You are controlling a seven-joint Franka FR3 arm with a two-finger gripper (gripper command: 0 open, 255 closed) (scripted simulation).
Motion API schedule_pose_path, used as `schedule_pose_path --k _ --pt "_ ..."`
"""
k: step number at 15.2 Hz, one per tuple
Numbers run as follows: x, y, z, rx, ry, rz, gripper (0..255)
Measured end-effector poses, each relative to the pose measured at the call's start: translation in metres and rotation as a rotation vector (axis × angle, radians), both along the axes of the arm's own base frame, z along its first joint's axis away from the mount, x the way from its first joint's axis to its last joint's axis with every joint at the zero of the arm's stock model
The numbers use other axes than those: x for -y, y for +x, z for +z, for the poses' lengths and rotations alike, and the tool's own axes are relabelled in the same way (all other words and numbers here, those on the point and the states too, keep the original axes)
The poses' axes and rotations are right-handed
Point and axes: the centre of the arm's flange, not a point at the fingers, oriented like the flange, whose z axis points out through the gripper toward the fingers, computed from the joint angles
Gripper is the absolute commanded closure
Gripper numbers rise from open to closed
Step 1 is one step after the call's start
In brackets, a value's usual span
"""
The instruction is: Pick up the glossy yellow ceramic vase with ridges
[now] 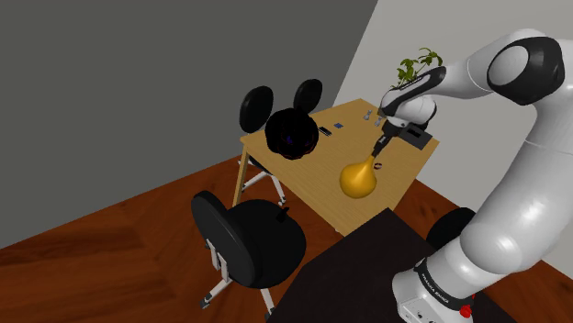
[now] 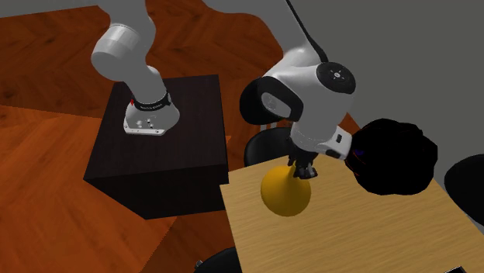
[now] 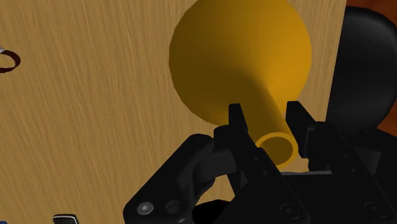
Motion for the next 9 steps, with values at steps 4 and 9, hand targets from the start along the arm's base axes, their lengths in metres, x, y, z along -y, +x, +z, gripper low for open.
schedule_pose_path --k 4,9 --pt "0.001 0.0 0.022 0.0 0.0 0.0 255" --pt "0.001 -0.001 0.045 0.0 0.0 0.0 255"
